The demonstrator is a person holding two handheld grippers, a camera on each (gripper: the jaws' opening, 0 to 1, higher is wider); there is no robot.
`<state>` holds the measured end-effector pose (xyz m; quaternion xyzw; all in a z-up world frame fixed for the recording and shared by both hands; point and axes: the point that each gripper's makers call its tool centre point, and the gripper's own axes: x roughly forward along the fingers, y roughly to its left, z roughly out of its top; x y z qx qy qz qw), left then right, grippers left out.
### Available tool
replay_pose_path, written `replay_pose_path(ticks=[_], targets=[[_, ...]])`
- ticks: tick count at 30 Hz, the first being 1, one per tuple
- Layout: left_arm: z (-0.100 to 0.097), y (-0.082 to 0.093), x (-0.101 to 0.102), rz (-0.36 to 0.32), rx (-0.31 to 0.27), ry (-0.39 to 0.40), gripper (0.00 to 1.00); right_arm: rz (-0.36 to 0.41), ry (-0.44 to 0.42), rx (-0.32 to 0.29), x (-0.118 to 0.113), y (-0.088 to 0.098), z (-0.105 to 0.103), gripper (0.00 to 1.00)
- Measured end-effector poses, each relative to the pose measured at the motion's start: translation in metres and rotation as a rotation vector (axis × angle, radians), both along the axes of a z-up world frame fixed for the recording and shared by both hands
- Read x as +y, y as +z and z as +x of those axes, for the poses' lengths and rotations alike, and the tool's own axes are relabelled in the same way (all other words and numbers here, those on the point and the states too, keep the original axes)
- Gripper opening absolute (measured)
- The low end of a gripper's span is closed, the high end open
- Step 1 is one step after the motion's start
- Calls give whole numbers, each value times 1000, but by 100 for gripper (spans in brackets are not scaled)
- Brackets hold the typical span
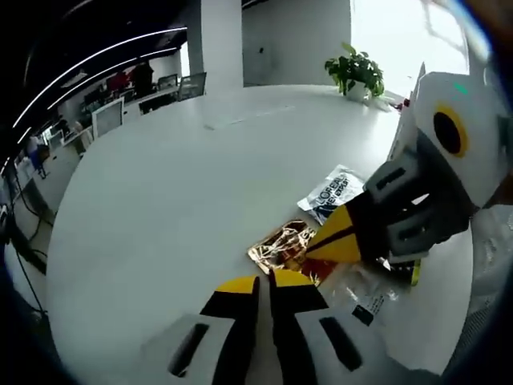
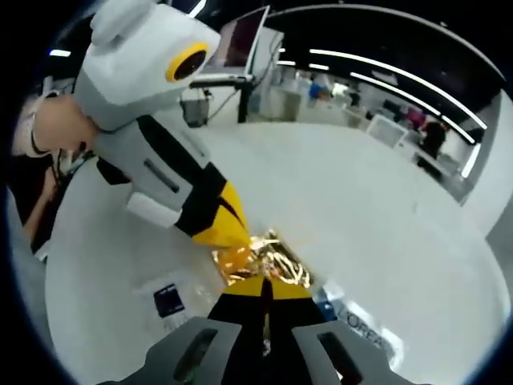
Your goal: Arrange the skincare products in the storage area until every visible bottle or jar stands upright without overlapping.
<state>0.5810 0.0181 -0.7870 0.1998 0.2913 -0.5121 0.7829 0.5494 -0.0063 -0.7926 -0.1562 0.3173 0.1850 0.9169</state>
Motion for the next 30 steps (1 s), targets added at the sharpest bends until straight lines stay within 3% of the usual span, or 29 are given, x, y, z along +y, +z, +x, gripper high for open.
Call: replay_pose_path(ticks=[6, 9, 12, 15, 18, 20, 23, 30], targets=[[-1, 2, 2, 44, -94, -53, 4, 0, 2, -1, 0, 0, 0, 0], [-2, 2, 3, 38, -90, -49, 4, 0, 1, -1, 0, 0, 0, 0], [2, 0, 10, 82, -140, -63, 3, 2, -1, -2, 0, 0, 0, 0], [-4, 3, 11, 8, -43, -24, 5, 18, -10, -1, 0, 0, 0, 0], [4, 8, 22, 10, -77, -11, 4, 18, -9, 2, -1, 0, 0, 0], [0, 14, 22, -20, -46, -1, 4, 17, -9, 2, -1, 0, 0, 0], [-1, 19, 24, -36, -47, -1, 4, 21, -12, 1, -1, 0, 0, 0], [-28, 43, 24, -123, 17, -20, 8, 37, -26, 11, -2, -1, 0, 0]])
